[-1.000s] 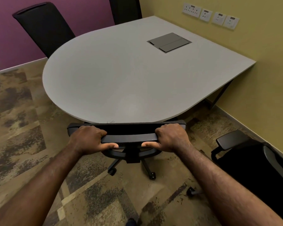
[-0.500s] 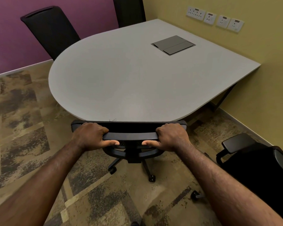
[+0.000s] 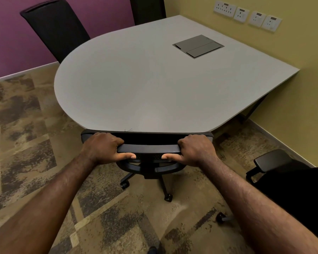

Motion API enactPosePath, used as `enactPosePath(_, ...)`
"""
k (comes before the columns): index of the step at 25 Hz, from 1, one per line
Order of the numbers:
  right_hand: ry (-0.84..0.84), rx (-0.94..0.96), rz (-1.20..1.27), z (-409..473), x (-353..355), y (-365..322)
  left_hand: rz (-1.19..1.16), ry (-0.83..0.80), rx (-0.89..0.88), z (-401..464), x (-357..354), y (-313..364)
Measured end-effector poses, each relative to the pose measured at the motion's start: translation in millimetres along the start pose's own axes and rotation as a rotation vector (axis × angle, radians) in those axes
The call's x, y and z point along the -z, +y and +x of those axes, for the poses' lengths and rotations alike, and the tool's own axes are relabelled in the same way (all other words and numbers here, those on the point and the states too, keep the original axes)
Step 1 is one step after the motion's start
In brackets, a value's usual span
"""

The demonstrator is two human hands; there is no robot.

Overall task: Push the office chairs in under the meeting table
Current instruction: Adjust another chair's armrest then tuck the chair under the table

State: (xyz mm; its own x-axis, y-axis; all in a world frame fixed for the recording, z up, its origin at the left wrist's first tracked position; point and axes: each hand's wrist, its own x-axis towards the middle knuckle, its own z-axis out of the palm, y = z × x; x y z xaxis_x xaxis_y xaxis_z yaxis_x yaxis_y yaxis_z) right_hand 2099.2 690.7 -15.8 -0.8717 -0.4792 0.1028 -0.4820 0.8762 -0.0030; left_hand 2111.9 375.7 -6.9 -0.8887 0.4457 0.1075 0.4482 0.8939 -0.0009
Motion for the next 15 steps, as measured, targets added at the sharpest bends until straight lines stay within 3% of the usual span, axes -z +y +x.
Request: enactPosePath(15, 0.006, 0.021, -0.023, 7.6, 6.7, 10.8, 0.011, -0.024, 0.000, 8.5, 1.1, 3.0)
